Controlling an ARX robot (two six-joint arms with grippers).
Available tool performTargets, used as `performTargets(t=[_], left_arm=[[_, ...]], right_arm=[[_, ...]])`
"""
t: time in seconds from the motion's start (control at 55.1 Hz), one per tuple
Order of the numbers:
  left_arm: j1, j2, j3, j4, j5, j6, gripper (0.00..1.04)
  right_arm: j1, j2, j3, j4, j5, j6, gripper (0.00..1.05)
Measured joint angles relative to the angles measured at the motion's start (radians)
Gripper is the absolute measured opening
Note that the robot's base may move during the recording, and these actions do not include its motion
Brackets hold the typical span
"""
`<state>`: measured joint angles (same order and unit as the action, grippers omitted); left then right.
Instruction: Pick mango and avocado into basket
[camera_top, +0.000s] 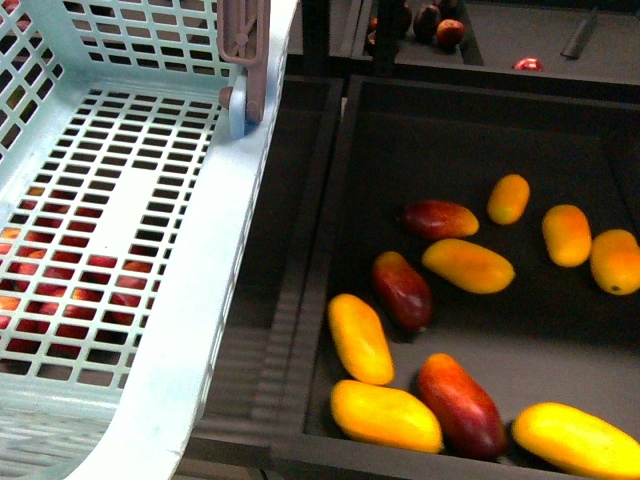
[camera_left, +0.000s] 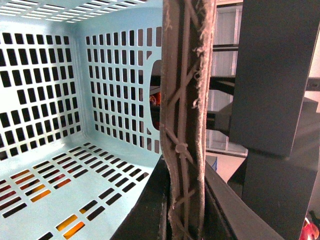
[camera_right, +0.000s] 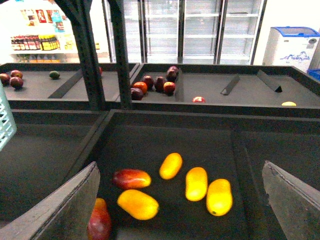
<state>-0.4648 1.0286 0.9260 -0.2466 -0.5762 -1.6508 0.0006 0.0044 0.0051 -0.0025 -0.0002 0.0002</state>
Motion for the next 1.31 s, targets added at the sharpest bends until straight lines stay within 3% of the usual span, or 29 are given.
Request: performTargets(t=[0.508, 0.689, 1.306], left_arm=[[0.010, -0.002, 0.000, 0.000, -0.033, 0.021, 0.12], [0.005, -0.002, 0.000, 0.000, 0.005, 0.007, 0.12], [0.002, -0.002, 0.000, 0.000, -0.003, 0.004, 0.12]], right_arm=[[-0.001, 0.001, 0.000, -0.001, -0.004, 0.000, 0.97], [-0.001, 0.000, 0.000, 0.000, -0.002, 0.000, 0.97], [-0.001, 0.000, 0.000, 0.000, -0.001, 0.000, 0.97]])
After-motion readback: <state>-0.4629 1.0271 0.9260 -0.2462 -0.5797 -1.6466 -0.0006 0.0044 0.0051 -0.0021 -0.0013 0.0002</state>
